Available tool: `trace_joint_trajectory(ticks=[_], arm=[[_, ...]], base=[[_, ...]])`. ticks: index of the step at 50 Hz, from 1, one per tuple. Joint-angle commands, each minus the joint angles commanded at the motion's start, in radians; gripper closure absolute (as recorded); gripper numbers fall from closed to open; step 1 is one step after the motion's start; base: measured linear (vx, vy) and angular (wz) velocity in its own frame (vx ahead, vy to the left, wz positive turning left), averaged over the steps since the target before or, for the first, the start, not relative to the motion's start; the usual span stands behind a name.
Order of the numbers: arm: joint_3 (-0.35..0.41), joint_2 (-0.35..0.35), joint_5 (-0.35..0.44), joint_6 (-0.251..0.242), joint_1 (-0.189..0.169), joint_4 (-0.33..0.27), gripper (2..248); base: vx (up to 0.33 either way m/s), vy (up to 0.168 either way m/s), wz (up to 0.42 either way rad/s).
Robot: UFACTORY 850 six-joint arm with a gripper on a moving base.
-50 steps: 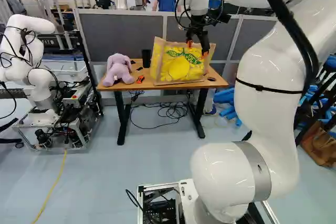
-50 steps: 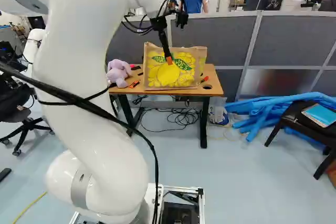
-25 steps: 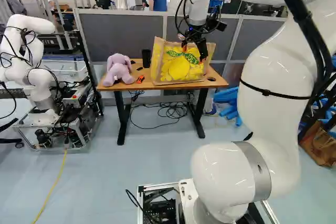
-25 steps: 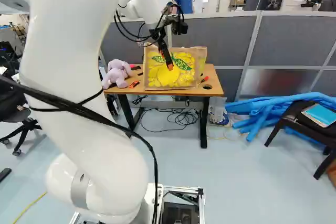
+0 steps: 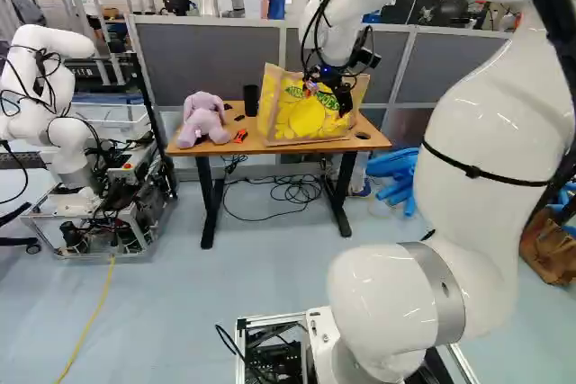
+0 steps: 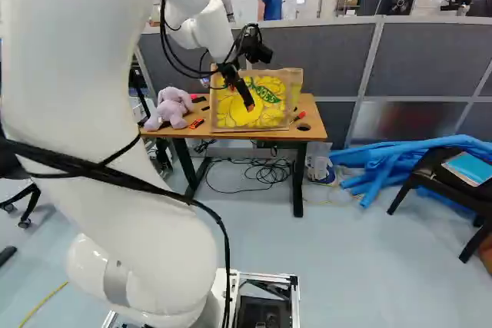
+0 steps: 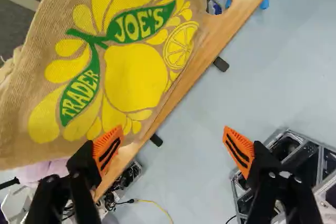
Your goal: Pick up the bag on the ground and place it on the table
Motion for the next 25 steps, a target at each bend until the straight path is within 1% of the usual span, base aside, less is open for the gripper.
trace_joint_trajectory(ticks=[25], arm=[[0.253,0.095,0.349,-0.244,0.01,0.031,3]], base=[[0.0,0.0,0.0]])
